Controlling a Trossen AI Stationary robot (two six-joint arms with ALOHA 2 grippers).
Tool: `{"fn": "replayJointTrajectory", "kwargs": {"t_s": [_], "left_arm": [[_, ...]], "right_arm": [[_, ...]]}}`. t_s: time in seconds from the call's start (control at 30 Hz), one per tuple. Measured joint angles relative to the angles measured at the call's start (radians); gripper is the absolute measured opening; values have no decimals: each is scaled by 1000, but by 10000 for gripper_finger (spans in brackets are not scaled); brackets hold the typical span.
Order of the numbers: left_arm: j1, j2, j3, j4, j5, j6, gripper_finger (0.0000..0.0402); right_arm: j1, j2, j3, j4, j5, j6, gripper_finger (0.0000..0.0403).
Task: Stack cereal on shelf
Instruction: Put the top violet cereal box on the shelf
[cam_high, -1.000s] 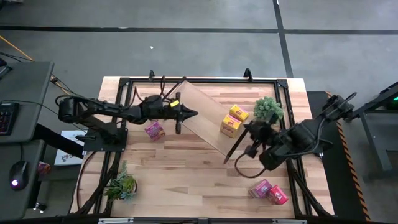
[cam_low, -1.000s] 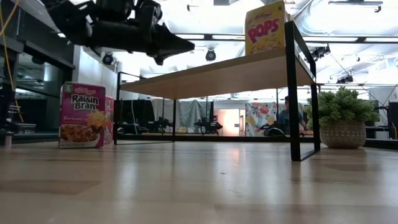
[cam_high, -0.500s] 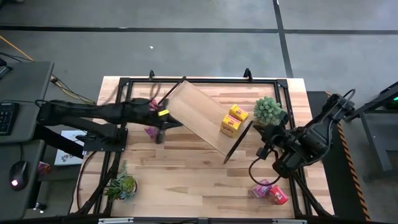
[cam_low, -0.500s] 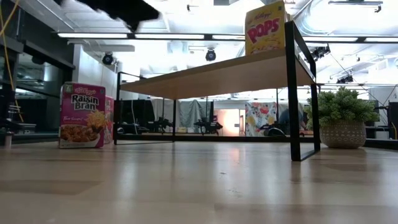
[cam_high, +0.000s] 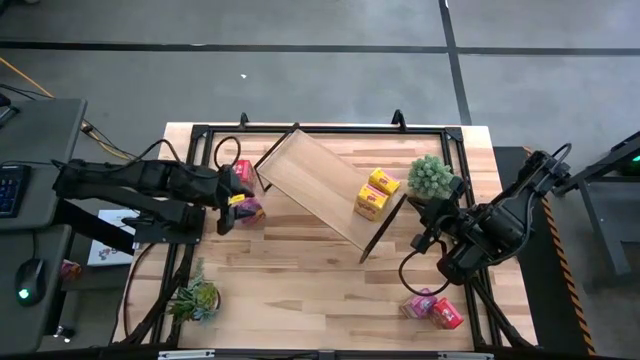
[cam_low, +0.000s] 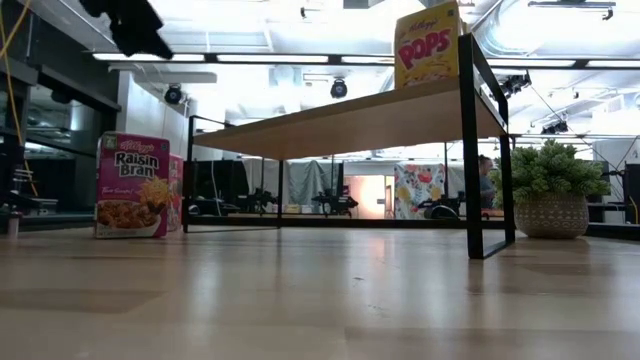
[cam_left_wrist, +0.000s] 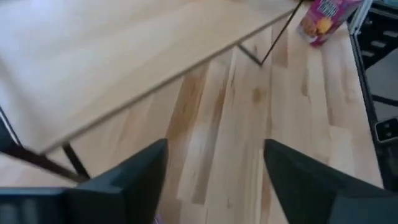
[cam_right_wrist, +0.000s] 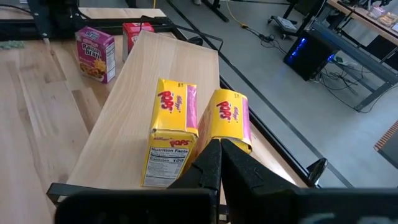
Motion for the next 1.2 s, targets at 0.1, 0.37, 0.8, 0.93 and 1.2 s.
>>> {"fn": "replayJointTrajectory", "kwargs": {"t_s": [0.1, 0.37, 0.8, 0.93, 1.2], "left_arm": [[12, 14, 0, -59, 2, -24, 294], [84, 110, 0, -183, 24, -299, 313], [94, 259, 0, -264, -9, -333, 312], [94, 295, 0, -271, -54, -330, 312], [94, 389, 0, -270, -50, -319, 312]], "right_arm": [[0, 0, 0, 0, 0, 0, 0], [0, 0, 0, 1, 2, 0, 0], [0, 0, 0, 1, 2, -1, 0], [0, 0, 0, 1, 1, -1, 0], [0, 0, 0, 2, 1, -1, 0]]}}
